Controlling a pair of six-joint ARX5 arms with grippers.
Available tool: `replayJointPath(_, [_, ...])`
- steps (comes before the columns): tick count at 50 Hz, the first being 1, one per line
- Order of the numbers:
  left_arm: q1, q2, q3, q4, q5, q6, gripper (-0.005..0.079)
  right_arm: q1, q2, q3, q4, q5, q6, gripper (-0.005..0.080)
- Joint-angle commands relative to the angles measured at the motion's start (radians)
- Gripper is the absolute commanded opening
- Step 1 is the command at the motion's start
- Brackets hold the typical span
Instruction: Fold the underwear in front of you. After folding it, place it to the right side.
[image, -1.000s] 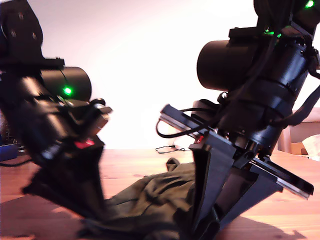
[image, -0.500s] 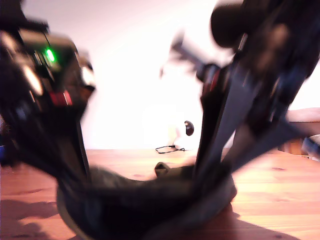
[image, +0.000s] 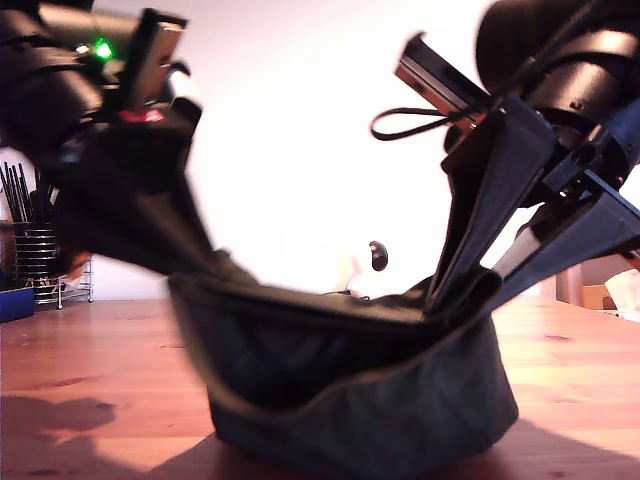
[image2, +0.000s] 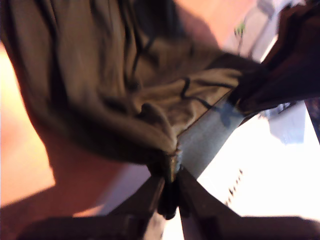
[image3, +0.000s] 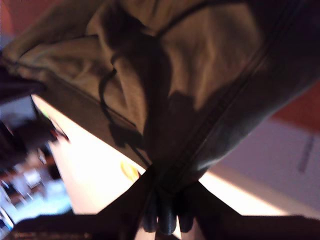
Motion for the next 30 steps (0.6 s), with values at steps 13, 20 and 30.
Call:
replayJointPath(13, [0.064, -0.008, -0.002, 0.112, -0.097, -0.014, -0.0021, -0.076, -0.003, 0.023, 0.079, 0.015, 0.047, -0.0013])
replayJointPath(20, [0.070, 0.007, -0.002, 0.165, -0.114, -0.036, -0.0021, -0.094, -0.003, 0.023, 0.126, 0.025, 0.072, -0.0013])
replayJointPath(30, [0.070, 0.051, -0.002, 0.242, -0.128, -0.054, -0.0021, -0.121, 0.000, 0.023, 0.156, 0.115, 0.072, -0.0013])
